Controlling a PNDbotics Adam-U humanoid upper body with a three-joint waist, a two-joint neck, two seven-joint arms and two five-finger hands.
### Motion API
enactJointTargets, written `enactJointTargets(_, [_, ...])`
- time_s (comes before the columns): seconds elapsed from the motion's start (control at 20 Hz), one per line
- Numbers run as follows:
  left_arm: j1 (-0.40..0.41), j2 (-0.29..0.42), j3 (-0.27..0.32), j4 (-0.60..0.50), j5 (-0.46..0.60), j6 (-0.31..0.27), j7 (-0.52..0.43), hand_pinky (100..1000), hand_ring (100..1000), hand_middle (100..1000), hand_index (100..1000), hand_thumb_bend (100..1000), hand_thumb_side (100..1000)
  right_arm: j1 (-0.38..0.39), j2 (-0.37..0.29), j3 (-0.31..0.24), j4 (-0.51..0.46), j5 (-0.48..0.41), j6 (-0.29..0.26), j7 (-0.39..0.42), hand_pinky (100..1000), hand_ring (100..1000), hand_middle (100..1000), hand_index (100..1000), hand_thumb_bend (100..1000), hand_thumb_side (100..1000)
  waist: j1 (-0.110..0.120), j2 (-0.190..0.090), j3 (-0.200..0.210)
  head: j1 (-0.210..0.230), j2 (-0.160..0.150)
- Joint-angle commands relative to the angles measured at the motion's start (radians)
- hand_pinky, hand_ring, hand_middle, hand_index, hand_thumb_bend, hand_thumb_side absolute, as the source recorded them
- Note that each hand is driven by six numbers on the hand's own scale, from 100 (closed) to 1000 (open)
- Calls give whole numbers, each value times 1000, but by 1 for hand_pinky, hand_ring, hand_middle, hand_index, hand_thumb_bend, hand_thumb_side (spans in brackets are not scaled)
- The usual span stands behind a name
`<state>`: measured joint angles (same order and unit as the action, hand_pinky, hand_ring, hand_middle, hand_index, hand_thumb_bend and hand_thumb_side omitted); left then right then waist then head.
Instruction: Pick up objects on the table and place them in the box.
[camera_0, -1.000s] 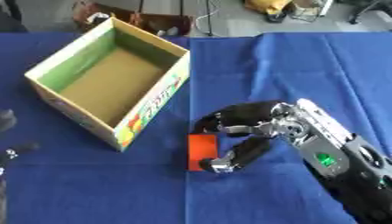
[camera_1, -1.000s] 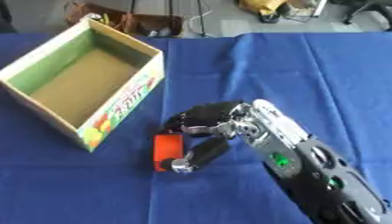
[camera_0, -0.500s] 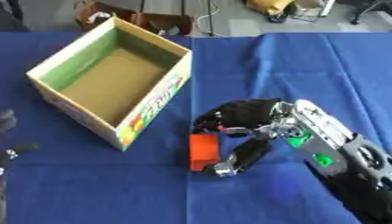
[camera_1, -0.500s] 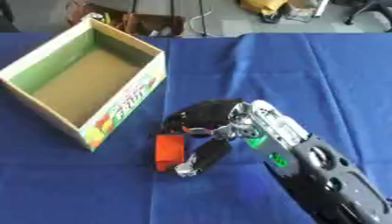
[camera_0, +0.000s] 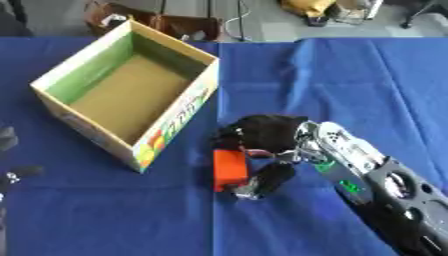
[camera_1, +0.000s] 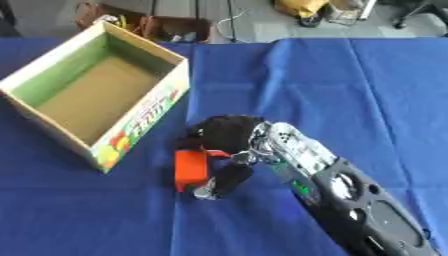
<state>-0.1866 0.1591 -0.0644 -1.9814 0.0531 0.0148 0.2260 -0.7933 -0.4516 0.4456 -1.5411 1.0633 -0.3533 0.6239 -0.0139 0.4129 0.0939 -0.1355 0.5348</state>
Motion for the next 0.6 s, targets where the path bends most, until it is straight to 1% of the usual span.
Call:
enactJointTargets(0.05, [-7, 14, -4, -19, 3, 0, -6, 613, 918, 813, 704, 100, 1000, -10, -5, 12, 21, 33, -3, -28, 921, 950, 859, 930, 210, 1000, 1, -17, 1, -4, -7])
enactJointTargets(0.2, [-6, 15, -4, -19, 3, 1, -8, 613, 919, 814, 704, 100, 1000, -13, -9, 14, 11, 39, -3, -45, 914, 943, 826, 868, 170, 1000, 0, -17, -2, -3, -6])
enactJointTargets(0.25, [-6, 15, -4, -19, 3, 2, -9, 613, 919, 814, 704, 100, 1000, -15, -10, 14, 8, 40, -3, -49, 913, 943, 824, 864, 169, 1000, 0, -17, -2, -3, -6])
enactJointTargets(0.3, [-5, 15, -4, -19, 2, 3, -10, 613, 918, 814, 704, 100, 1000, -16, -12, 15, 4, 40, -3, -52, 908, 938, 792, 808, 127, 985, -1, -17, -3, -4, -6])
enactJointTargets(0.35, [-5, 15, -4, -19, 2, 3, -10, 613, 919, 814, 704, 100, 1000, -17, -13, 15, -1, 37, -3, -54, 907, 937, 784, 794, 112, 972, -1, -18, -3, -4, -5])
enactJointTargets(0.4, [-5, 15, -4, -19, 2, 3, -11, 614, 919, 814, 703, 100, 1000, -18, -15, 14, -7, 32, -3, -55, 901, 928, 751, 748, 100, 941, -1, -19, -4, -4, -5])
enactJointTargets(0.5, [-4, 16, -3, -19, 2, 3, -10, 614, 919, 814, 703, 100, 1000, -18, -20, 10, -22, 14, 2, -52, 894, 917, 703, 711, 100, 930, -2, -19, -5, -4, -5])
enactJointTargets(0.55, [-4, 16, -4, -19, 1, 3, -11, 614, 919, 814, 703, 100, 1000, -19, -22, 8, -33, -1, 5, -48, 893, 916, 696, 710, 100, 936, -2, -20, -6, -4, -6])
enactJointTargets(0.6, [-3, 16, -4, -19, 1, 3, -11, 614, 919, 815, 703, 100, 1000, -20, -24, 5, -44, -20, 10, -42, 889, 907, 660, 693, 100, 944, -2, -20, -7, -3, -6])
